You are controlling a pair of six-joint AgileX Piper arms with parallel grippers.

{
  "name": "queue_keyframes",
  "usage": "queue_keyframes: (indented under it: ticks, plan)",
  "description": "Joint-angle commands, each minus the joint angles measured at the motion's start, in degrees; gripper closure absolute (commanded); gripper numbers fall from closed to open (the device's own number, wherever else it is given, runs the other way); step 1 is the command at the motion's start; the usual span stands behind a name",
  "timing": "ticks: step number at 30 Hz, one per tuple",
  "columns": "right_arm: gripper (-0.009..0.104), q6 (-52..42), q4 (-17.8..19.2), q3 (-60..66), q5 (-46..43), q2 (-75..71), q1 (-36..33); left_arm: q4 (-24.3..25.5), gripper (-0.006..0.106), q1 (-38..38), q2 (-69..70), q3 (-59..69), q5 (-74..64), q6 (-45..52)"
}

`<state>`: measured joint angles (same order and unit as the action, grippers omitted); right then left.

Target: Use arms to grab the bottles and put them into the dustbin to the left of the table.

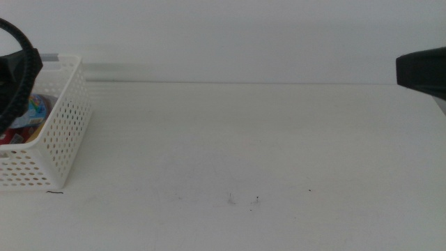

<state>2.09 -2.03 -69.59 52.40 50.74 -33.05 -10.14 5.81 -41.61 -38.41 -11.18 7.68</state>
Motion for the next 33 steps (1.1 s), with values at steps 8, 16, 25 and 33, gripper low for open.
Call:
queue_keyframes:
  ticks: [8,16,25,33]
  plan:
    - [0.004,-0.18,9.76,21.8,-14.21,-11.92,4.27,-1.97,0.007,0.41,3.35,2.68,0.16,-0.46]
    - [0.004,-0.18,4.03,43.83,-35.11,-28.65,22.61,-1.12,0.007,0.41,22.36,18.88,0.16,-0.46]
    - [0.004,-0.18,2.79,64.51,-40.27,-48.52,32.54,-1.88,0.007,-1.68,40.58,35.17,0.27,-0.46]
    - [0.004,-0.18,3.27,69.59,-39.27,-50.74,32.54,-0.81,0.007,-1.9,41.61,38.41,3.09,-0.46]
